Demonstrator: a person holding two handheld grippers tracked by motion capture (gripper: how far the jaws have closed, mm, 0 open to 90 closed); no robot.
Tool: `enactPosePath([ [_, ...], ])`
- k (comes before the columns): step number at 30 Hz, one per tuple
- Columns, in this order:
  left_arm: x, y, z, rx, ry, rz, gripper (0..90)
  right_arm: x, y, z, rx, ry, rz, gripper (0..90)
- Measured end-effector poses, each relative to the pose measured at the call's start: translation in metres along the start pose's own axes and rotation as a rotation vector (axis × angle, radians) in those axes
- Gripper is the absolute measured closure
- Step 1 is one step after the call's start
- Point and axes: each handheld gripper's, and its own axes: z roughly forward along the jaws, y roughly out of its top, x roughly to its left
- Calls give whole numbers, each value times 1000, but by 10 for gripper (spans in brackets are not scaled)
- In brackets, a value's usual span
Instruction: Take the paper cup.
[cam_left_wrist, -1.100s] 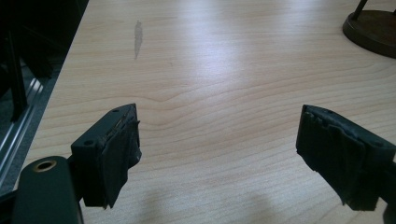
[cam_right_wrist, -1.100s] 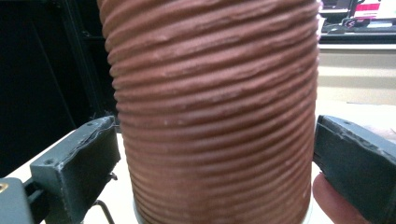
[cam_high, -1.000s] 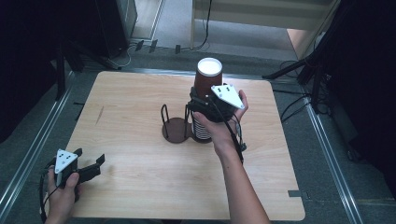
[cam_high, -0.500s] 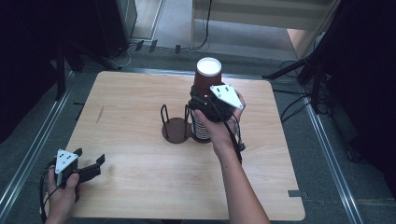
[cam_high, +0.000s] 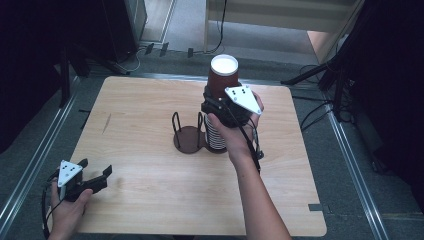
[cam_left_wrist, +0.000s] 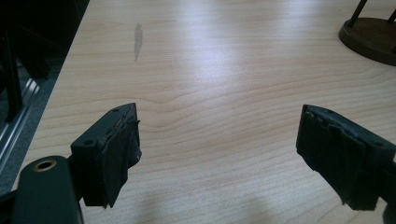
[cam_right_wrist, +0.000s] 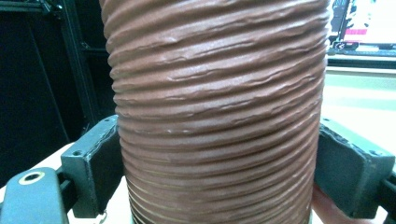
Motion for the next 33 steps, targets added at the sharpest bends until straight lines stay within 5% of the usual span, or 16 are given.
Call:
enactPosePath([
  [18, 0, 0, 0, -3, -2, 4, 143, 3, 26, -2, -71, -18, -7, 127],
  [33, 0, 0, 0, 0, 0, 4, 142, -11, 56, -23, -170, -3, 37, 128],
])
